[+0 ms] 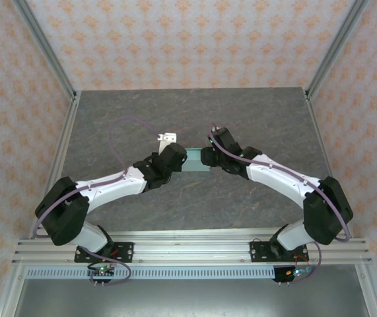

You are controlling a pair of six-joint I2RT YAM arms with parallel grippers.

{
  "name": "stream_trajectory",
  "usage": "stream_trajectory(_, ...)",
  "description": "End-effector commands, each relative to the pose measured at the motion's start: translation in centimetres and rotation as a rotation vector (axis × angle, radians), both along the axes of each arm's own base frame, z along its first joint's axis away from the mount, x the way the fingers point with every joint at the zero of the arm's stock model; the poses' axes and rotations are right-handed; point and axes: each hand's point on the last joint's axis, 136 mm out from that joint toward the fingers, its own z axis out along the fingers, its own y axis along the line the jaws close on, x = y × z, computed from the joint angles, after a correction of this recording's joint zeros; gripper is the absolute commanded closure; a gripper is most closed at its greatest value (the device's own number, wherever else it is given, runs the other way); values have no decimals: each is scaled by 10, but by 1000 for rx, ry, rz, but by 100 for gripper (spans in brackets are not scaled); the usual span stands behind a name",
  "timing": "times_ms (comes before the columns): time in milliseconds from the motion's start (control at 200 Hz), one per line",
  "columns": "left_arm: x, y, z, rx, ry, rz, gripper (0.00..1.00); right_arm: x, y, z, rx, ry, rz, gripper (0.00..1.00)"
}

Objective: Fold the paper box

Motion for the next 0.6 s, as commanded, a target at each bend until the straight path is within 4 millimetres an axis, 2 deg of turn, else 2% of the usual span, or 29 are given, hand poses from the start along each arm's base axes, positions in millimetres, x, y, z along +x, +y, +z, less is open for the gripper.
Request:
stream_trajectory(0,-8,10,-15,92,61,8,100,-2,-3,29,12,-45,15,52)
stream_trajectory(180,-8,7,-15,96,60,5,100,0,-4,49,37,-78,9,51)
stream_trajectory(350,-8,8,-15,98,60,6,100,23,-11,58,67,-70,-53,50)
stream_trajectory(485,-9,6,-15,94,58,4,100,40,-15,50,65,-25,-94,51)
stream_trajectory(596,-9,6,-13,94,53,3,100,46,-14,38,39,8,-107,52)
